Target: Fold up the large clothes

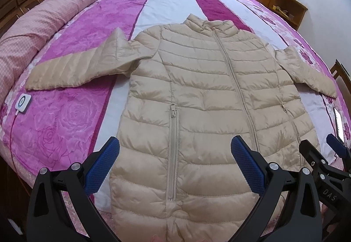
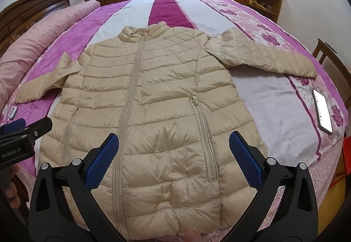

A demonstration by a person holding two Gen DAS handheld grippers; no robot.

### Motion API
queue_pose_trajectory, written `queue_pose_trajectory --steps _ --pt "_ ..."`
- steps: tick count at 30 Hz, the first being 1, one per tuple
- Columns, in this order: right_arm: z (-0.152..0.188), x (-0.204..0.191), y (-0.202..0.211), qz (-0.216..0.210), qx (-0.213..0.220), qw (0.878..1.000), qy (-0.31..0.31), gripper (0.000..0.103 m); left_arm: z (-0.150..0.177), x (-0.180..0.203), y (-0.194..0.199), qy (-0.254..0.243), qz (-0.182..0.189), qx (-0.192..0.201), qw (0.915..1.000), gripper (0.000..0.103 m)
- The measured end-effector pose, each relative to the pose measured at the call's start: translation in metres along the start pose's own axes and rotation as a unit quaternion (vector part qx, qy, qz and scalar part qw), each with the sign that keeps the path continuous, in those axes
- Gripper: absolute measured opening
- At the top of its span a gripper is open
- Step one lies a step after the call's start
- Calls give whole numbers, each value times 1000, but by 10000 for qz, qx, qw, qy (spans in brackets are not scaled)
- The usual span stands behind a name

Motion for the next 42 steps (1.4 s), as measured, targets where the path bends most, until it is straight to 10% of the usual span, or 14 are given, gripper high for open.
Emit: queue_pose_trajectory --steps 19,32,42 --pt "-13 5 -40 -60 -331 9994 -10 100 -25 -23 -47 341 15 -393 9986 98" --pt "-17 17 -47 107 -394 9991 -80 100 -102 -155 -109 732 -1086 -122 9913 98" --pt "-13 27 -44 433 -451 9978 -209 100 -121 -232 -189 1111 -1481 -627 9807 98"
Point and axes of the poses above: each gripper's, at about its wrist camera, not at the fingertips, and y roughly against the way its jaws point, x to its right, z to its underside, the point moved 5 cm from there along -y, roughly the way its jaws point, and after that the axes turned 6 degrees about -z, right-handed, at the moved point
